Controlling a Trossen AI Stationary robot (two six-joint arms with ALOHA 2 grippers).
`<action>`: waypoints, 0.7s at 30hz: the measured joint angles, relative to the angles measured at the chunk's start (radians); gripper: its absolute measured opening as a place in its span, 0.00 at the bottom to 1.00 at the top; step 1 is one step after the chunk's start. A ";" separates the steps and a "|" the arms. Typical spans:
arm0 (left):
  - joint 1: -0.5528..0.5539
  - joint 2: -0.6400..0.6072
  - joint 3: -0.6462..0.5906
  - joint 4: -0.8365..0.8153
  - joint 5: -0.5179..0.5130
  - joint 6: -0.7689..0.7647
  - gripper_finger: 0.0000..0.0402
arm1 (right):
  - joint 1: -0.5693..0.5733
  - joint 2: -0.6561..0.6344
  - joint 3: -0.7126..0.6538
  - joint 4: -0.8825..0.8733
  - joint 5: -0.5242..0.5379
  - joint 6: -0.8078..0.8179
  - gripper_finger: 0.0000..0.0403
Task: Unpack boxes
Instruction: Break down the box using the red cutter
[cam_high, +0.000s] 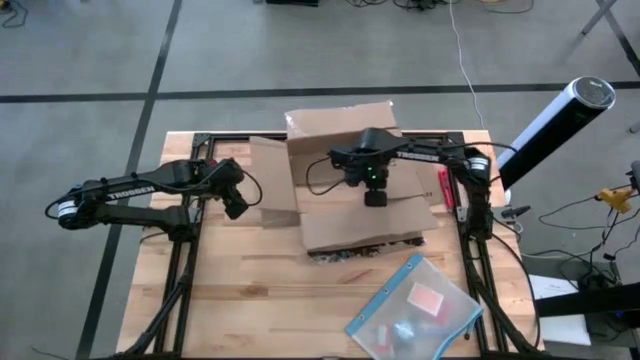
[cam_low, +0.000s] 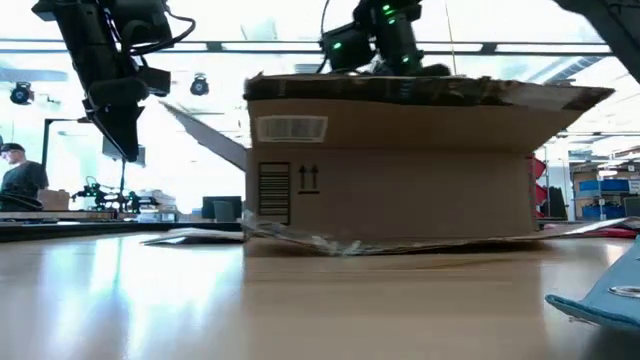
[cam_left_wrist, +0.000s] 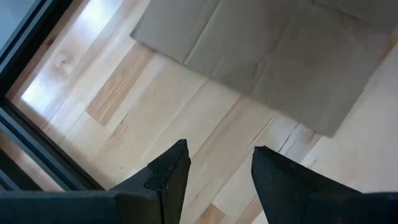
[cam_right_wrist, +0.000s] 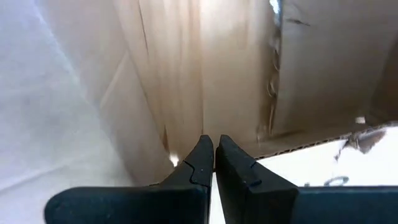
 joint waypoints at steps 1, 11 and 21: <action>0.000 0.000 0.000 0.000 0.000 0.001 0.39 | -0.006 -0.018 -0.016 0.000 0.013 0.012 0.00; 0.000 0.000 0.000 0.001 0.007 0.002 0.39 | -0.079 -0.133 -0.057 0.001 0.094 0.093 0.00; 0.000 0.000 0.000 0.002 0.008 0.002 0.39 | -0.150 -0.220 -0.081 0.001 0.100 0.128 0.00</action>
